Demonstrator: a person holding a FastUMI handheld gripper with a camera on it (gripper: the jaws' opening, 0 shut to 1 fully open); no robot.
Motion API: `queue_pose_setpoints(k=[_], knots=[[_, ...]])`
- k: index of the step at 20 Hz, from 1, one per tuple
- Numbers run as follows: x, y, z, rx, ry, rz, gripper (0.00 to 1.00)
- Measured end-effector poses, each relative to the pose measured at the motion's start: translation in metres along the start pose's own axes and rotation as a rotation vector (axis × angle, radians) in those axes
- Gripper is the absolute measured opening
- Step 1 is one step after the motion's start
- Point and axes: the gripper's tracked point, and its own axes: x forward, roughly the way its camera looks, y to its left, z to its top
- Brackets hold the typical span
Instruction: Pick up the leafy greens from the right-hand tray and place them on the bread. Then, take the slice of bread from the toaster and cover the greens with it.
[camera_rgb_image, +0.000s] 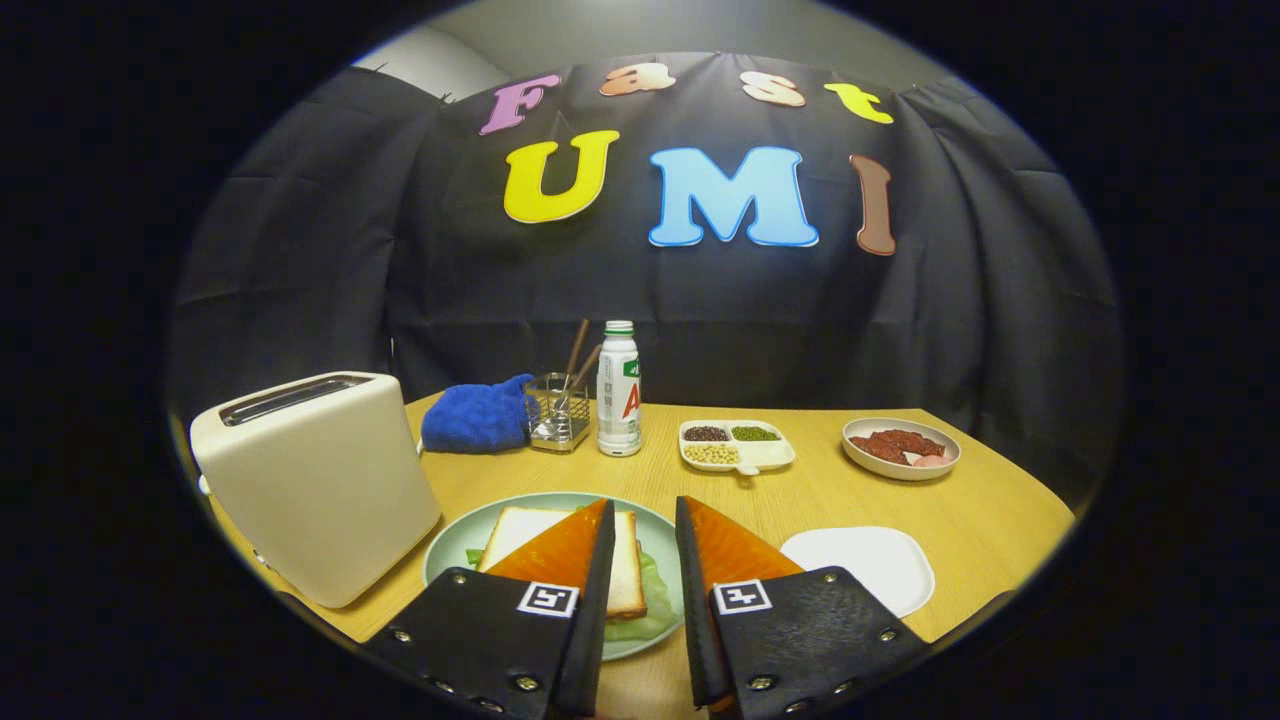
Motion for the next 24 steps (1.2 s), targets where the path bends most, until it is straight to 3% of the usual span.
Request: queue_pose_setpoints(k=[11, 16, 24], knots=[[-0.031, -0.1, 0.031, -0.045, -0.1, -0.108, 0.35], [-0.045, -0.147, 0.034, 0.009, -0.109, -0.121, 0.35], [-0.065, -0.209, 0.029, -0.037, -0.094, -0.029, 0.35]])
